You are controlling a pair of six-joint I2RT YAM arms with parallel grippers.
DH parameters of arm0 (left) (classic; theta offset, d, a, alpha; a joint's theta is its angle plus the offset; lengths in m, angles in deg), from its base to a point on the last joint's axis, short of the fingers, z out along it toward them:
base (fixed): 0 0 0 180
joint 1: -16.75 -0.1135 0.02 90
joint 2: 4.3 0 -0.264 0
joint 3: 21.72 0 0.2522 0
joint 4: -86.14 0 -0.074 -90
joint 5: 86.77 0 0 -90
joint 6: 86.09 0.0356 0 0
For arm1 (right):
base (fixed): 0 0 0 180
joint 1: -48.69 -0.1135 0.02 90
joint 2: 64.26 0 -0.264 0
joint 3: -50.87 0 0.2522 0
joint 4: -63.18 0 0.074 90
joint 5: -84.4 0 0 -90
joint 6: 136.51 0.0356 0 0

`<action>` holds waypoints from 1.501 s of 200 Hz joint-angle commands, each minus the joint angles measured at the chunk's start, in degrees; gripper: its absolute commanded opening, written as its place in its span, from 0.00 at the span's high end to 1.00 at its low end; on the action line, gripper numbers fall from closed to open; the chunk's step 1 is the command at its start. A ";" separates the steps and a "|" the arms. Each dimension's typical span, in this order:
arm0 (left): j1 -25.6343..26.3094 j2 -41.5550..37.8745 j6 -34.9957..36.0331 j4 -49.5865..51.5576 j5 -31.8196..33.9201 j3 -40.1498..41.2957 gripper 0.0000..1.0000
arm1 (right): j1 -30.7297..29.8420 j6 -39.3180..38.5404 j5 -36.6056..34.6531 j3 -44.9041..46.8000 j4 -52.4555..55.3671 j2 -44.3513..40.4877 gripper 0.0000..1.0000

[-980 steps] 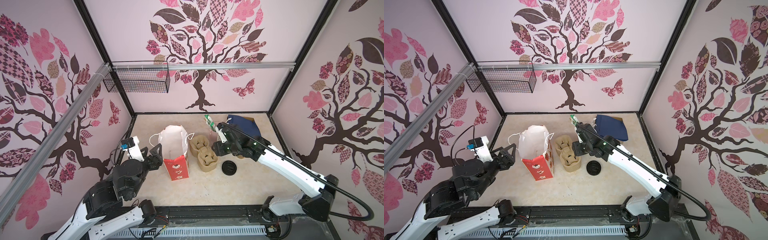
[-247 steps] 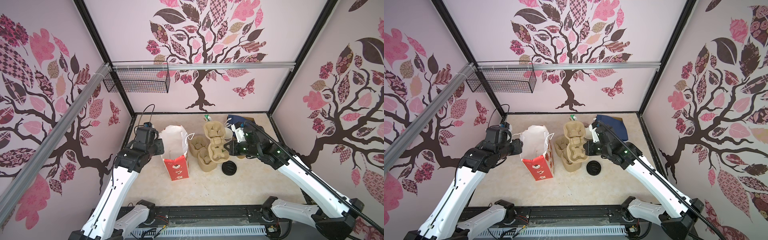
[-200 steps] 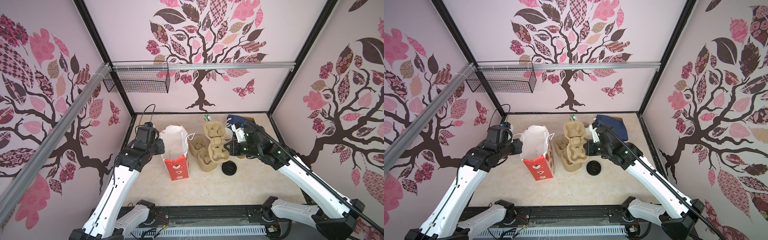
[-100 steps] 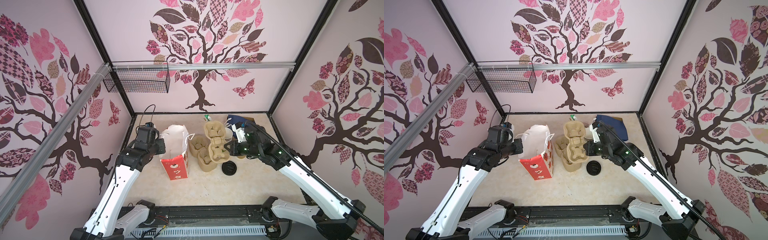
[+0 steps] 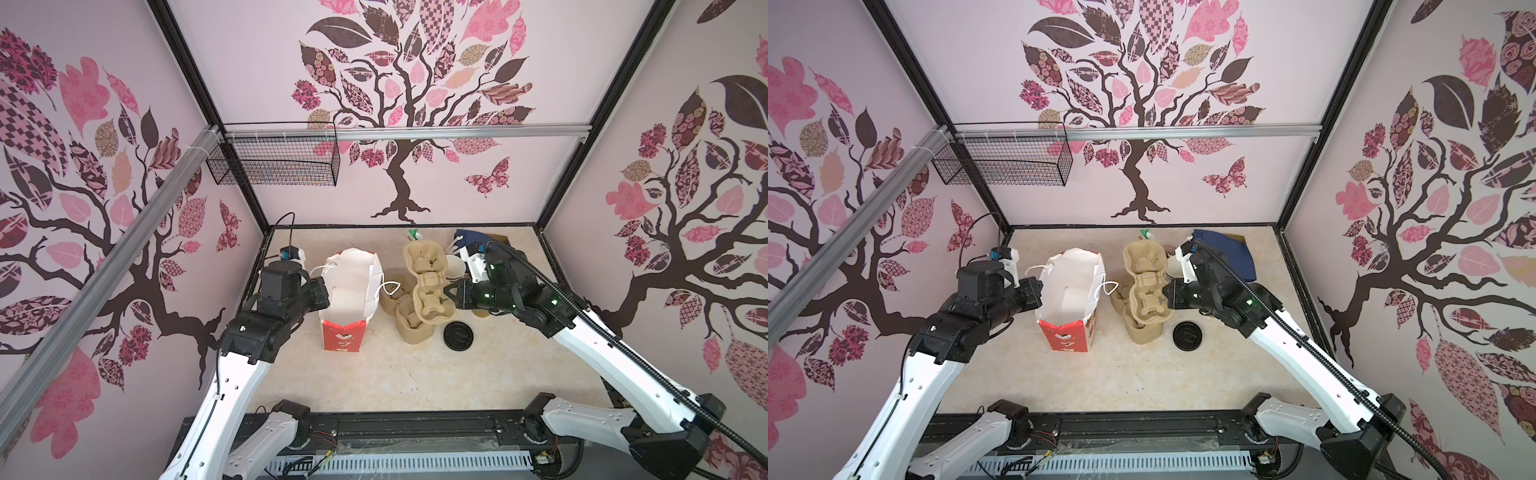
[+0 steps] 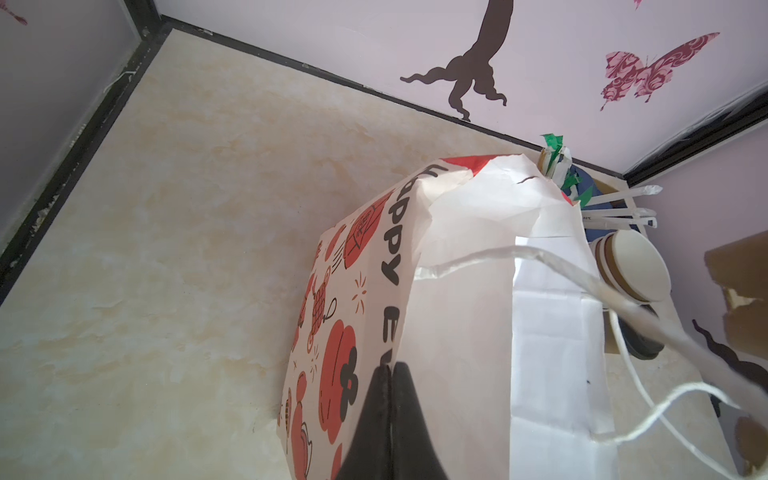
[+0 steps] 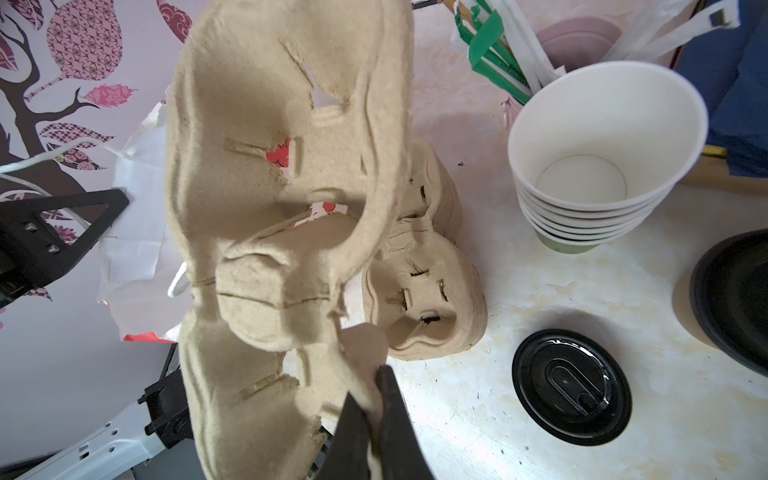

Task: Pack a coffee takeout order
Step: Pick up the takeout bag from the middle-left of the table, then place the cup tray in the takeout bag.

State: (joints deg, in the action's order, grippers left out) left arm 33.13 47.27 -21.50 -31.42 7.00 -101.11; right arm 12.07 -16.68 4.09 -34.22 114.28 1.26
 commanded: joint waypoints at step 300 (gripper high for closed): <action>7.70 -6.96 -12.76 -13.57 16.40 7.88 1.00 | -17.87 16.19 -4.63 -20.38 -25.35 22.21 0.95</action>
State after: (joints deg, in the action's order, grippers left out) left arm 40.54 40.45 -33.59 -42.19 21.44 -94.22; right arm -4.25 -1.45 3.83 -52.82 90.87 21.43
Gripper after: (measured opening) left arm 0.051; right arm 0.072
